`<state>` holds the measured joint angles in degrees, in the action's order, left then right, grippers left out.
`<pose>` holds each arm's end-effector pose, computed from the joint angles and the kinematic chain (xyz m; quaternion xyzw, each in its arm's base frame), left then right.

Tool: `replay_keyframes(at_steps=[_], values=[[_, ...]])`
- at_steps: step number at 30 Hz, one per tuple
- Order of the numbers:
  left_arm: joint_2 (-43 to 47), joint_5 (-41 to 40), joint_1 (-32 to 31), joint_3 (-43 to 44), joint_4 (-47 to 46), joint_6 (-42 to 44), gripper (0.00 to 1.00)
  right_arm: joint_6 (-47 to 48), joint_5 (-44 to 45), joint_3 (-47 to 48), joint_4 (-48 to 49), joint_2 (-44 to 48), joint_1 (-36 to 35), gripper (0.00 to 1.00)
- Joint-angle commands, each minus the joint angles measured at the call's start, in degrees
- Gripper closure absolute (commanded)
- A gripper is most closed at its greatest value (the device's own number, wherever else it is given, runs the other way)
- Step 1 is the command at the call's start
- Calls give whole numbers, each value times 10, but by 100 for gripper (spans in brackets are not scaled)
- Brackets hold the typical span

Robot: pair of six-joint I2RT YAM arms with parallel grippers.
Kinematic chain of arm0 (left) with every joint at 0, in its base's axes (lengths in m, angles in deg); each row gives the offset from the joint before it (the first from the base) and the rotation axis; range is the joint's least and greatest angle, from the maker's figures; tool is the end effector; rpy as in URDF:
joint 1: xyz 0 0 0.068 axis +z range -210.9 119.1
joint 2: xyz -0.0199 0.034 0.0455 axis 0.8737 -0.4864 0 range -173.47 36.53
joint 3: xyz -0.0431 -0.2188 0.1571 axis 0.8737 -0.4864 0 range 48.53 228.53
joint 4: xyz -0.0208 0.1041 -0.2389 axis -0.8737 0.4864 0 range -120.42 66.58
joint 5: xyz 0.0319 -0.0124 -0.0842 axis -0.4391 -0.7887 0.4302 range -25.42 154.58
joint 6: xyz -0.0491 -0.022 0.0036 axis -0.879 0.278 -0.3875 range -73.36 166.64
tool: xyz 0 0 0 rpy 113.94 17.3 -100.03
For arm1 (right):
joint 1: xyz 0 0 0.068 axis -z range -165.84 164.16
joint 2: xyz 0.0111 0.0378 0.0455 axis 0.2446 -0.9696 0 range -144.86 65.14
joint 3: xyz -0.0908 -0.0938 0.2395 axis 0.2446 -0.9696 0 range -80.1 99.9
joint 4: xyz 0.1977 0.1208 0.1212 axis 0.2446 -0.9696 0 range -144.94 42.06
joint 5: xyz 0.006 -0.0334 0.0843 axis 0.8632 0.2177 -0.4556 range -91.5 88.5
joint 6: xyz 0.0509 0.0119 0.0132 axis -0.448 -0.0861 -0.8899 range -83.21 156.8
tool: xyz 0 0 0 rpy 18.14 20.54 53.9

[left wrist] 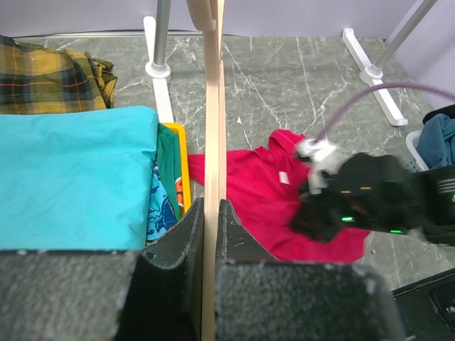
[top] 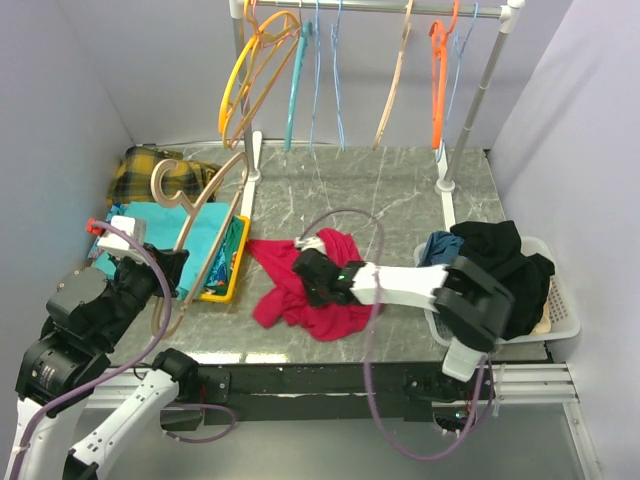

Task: Remove the t-shirt from the hanger
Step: Pick up the T-shirt from the center of the board, then place the T-shirt in the bin.

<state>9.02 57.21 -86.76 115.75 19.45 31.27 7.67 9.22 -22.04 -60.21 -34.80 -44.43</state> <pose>0.0413 -0.0149 0.4187 0.0289 0.7659 -0.1793 0.6167 0.1889 0.2969 0.1663 -0.2131 0.9235 0.1482 0.2826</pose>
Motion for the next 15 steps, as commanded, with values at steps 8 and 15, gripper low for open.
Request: replay_keyframes(at_steps=[8,15], values=[[-11,27,-1,-10,-69,-3,99,-33,224,56,-332,413,98,100],[-16,32,-1,-14,-82,-2,99,2,302,171,-428,492,145,100]])
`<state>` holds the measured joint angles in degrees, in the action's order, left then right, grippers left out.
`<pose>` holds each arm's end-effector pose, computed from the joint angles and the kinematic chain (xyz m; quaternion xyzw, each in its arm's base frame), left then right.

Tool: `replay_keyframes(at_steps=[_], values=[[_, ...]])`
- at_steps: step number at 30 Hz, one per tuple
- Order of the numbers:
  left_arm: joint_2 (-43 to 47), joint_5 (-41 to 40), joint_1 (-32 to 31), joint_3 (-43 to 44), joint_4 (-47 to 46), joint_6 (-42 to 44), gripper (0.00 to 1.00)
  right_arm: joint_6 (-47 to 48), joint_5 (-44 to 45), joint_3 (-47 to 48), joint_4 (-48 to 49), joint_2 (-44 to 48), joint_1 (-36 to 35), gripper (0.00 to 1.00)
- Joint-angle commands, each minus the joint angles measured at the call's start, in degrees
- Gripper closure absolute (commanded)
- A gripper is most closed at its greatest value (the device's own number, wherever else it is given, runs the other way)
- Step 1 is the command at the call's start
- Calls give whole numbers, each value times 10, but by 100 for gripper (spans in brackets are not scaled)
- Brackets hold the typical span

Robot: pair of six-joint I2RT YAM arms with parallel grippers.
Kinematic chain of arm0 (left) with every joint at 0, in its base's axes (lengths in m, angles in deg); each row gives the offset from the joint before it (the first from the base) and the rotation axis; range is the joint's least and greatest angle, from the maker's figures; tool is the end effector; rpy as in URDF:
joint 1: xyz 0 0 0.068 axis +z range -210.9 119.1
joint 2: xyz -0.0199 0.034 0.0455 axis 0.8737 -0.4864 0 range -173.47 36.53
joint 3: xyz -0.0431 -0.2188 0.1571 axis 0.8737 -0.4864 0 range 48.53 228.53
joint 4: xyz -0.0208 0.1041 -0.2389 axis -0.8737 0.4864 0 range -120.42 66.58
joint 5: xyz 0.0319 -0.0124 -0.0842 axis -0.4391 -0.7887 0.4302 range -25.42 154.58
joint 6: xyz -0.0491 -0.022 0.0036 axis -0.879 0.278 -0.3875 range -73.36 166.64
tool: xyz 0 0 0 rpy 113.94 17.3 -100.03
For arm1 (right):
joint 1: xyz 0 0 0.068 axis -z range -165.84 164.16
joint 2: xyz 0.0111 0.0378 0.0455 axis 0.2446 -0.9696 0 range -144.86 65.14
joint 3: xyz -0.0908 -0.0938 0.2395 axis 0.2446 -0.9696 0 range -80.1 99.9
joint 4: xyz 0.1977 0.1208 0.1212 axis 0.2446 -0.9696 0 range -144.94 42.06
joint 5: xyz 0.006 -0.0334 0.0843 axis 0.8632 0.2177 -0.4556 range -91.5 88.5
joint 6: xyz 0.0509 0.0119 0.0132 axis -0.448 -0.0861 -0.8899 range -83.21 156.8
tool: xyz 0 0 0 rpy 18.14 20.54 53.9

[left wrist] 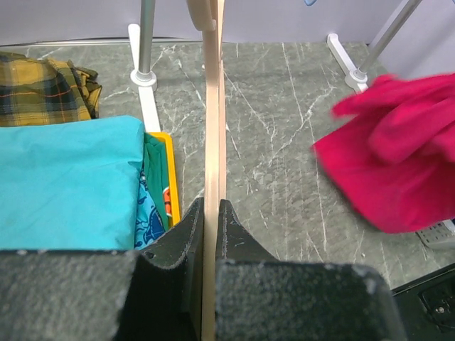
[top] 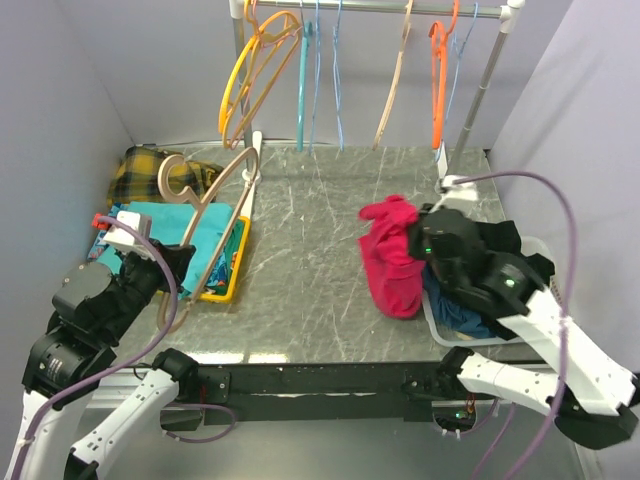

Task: Remove the t-shirt from the hanger
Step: Place the T-shirt in the bin.

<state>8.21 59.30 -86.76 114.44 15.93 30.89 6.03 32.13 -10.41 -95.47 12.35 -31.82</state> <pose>0.0495 -0.0203 0.4190 0.0370 0.7579 -0.1983 0.6204 0.1298 0.1061 0.3995 0.0319 0.8433 0.0972 0.5277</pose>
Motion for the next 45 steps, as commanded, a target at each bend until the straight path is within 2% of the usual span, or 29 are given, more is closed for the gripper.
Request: replay_keyframes(at_steps=[1,8,12,16,20,23,25,28,33,36,38,39,42,45], values=[[-10,10,-1,-2,-48,1,99,20,92,79,-82,30,22,100],[-17,9,-1,-3,-53,3,99,53,194,195,-123,50,29,100],[-22,7,-1,-3,-56,5,99,109,244,290,-125,41,31,100],[-23,10,0,-6,-60,0,99,175,295,359,-90,29,31,100],[-23,13,-1,-9,-62,-4,99,271,343,379,-19,35,31,100],[-24,13,-1,-6,-59,-5,99,294,359,346,19,50,32,100],[-23,14,-1,-4,-57,-7,99,275,347,303,11,63,32,100],[-24,19,-1,-2,-57,-9,99,198,330,216,-13,88,31,100],[-24,26,-1,4,-51,-11,99,42,306,11,-12,140,48,100],[-24,26,-1,11,-47,-9,99,-24,283,-90,17,176,75,100],[-25,27,-1,16,-49,-7,99,-40,265,-159,77,207,88,100],[-26,30,-1,18,-50,-6,99,-43,254,-174,101,212,95,100],[-30,34,-1,23,-54,-5,99,-85,225,-199,94,191,138,100],[-31,37,-1,29,-57,-4,99,-122,159,-189,51,132,224,100]])
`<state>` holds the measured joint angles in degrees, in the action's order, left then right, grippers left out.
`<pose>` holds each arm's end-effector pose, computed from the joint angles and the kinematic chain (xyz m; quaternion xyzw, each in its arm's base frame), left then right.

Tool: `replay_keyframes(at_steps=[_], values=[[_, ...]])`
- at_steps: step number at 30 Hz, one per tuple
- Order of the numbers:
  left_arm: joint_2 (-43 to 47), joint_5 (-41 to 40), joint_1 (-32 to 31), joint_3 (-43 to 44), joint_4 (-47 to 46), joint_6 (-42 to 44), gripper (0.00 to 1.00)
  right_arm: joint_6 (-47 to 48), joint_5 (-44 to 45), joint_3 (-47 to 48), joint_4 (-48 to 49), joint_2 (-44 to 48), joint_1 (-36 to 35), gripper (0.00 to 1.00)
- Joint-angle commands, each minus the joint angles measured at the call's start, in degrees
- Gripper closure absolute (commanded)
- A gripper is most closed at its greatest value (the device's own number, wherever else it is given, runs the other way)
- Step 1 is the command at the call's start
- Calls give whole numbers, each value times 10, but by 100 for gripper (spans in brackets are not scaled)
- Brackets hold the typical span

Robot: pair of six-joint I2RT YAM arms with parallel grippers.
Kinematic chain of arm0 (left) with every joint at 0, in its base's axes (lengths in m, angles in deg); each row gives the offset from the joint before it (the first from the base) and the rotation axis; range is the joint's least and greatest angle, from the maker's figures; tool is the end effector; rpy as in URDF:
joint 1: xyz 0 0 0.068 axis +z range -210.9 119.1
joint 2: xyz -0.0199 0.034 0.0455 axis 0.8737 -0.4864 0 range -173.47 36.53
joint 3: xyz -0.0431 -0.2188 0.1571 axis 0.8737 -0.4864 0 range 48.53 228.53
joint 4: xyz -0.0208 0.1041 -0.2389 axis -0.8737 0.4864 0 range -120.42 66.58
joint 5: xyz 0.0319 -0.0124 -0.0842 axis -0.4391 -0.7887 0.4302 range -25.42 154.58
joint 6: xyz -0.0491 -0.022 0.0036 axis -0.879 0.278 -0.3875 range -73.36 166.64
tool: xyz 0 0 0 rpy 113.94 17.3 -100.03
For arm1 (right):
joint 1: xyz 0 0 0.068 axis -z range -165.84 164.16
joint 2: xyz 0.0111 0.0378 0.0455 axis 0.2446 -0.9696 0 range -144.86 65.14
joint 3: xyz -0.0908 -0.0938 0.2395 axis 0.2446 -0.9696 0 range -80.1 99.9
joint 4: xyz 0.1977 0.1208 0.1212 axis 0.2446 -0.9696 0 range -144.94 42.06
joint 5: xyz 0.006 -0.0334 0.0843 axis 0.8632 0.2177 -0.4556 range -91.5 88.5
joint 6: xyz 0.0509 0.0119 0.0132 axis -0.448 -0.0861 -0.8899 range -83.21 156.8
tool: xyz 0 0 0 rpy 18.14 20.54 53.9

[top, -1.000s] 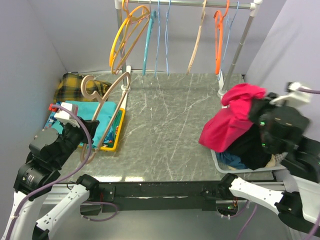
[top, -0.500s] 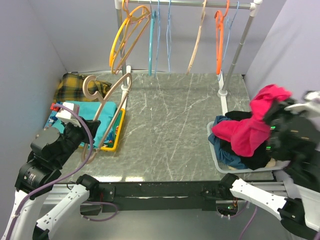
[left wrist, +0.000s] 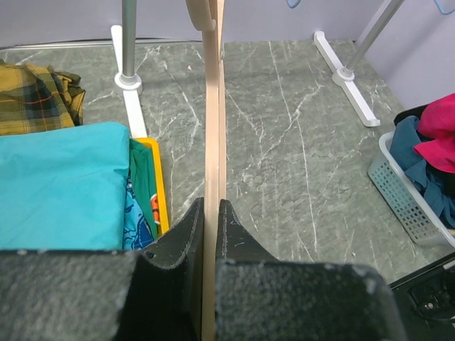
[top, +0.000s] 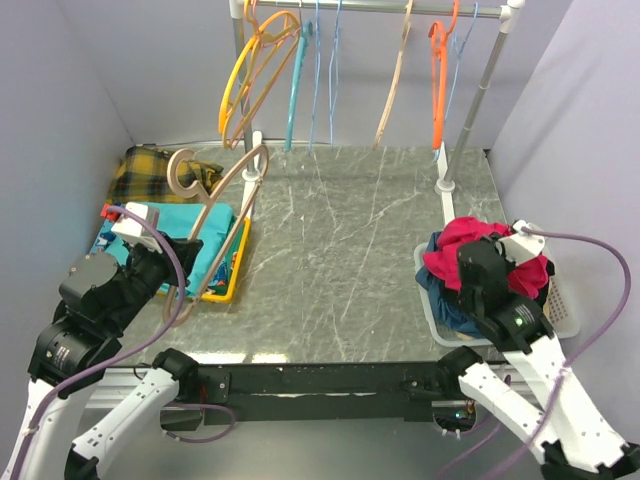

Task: Remove the t-shirt from the hanger
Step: Place the T-shirt in the bin.

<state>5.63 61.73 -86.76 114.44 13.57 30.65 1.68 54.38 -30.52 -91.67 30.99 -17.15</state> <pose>0.0620 -0.0280 0.4216 0.0493 0.7586 -0.2142 0.6133 0.1045 0.0292 0.3401 0.2653 0.7500 -0.0885 0.5994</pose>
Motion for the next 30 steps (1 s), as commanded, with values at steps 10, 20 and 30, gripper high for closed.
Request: replay_keyframes(at_steps=[10,20,30], values=[[-6,10,-1,32,-38,2,99,-112,-228,-60,3,-80,381,100],[-4,19,-1,19,-51,-8,99,-144,-292,-139,18,-58,491,100],[-21,24,-1,45,-64,-13,99,-101,-333,-16,-22,16,493,33]])
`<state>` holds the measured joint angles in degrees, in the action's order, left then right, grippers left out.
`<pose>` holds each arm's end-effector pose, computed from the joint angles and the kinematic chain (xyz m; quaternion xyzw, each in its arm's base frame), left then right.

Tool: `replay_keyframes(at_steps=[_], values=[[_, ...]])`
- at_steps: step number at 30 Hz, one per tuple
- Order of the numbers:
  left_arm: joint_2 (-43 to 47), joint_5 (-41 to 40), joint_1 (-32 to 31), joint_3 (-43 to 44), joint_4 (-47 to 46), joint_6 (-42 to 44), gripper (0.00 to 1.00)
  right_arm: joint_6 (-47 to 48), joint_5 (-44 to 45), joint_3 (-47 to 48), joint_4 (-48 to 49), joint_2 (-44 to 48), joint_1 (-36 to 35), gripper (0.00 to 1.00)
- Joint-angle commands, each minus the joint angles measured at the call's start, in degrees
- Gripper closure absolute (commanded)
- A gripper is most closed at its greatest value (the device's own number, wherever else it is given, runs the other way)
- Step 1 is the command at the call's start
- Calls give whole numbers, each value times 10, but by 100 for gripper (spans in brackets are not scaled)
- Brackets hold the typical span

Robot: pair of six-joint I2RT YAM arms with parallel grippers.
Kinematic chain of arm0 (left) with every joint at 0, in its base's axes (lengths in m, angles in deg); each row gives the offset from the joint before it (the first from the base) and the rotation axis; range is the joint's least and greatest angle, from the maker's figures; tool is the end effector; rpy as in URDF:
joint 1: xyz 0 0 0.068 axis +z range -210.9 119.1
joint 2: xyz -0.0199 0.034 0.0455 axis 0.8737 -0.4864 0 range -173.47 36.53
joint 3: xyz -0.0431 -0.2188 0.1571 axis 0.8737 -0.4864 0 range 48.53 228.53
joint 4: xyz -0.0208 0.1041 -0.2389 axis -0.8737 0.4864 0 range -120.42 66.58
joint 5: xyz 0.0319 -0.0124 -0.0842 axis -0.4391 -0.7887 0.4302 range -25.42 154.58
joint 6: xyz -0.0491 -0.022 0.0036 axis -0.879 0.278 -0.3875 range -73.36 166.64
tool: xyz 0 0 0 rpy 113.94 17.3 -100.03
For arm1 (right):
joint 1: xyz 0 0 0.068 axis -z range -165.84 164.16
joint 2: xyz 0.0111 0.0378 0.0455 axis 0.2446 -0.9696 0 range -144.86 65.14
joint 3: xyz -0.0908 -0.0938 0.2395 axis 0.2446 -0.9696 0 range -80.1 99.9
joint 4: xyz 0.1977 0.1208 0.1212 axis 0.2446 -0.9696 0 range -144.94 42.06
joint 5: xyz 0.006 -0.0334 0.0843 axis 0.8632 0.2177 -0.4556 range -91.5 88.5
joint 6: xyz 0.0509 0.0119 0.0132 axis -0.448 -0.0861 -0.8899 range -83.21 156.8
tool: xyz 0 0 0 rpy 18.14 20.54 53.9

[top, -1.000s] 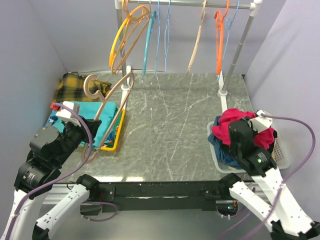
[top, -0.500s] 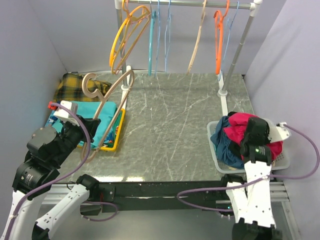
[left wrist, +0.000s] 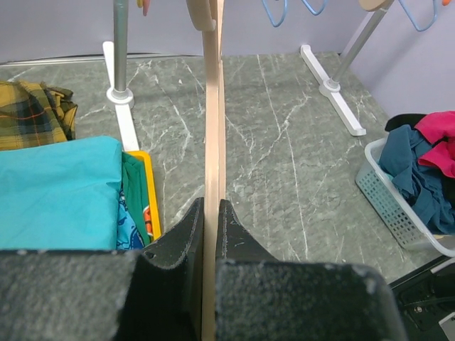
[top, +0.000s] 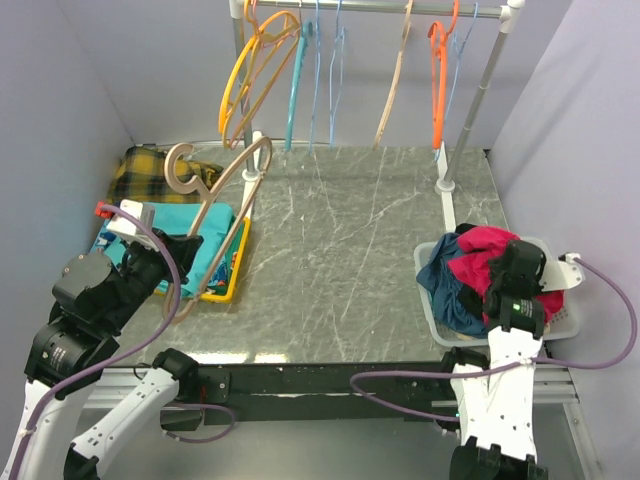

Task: Remove the t-shirt from the hanger
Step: Place the T-shirt in the bin, then place the hanger at the clothesline.

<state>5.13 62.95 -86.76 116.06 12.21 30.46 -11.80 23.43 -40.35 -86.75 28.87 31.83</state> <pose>0.0600 -0.0279 0.4315 0.0535 0.7441 -0.2289 0.6253 0.1239 -0.0551 0.2829 0.5571 0.6722 -0.0653 0.4832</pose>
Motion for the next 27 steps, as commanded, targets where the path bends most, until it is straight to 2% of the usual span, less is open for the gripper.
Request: replay_keyframes(at_steps=[1,4,7,13,19,23,27], values=[[-19,11,-1,34,-53,-12,99,39,-27,98,-74,43,3,27],[-38,17,-1,73,-48,-3,99,64,-20,164,-103,38,3,9],[-52,-22,-1,119,-30,17,99,91,-15,205,-117,37,3,0],[-91,-3,-1,203,-18,29,99,126,-53,250,-110,37,3,0],[-154,40,0,236,-68,24,99,152,-97,263,-98,38,3,0],[-210,18,-1,252,-119,6,99,169,-131,263,-93,40,3,0],[-285,-43,-1,277,-134,2,99,185,-170,287,-97,45,3,0]])
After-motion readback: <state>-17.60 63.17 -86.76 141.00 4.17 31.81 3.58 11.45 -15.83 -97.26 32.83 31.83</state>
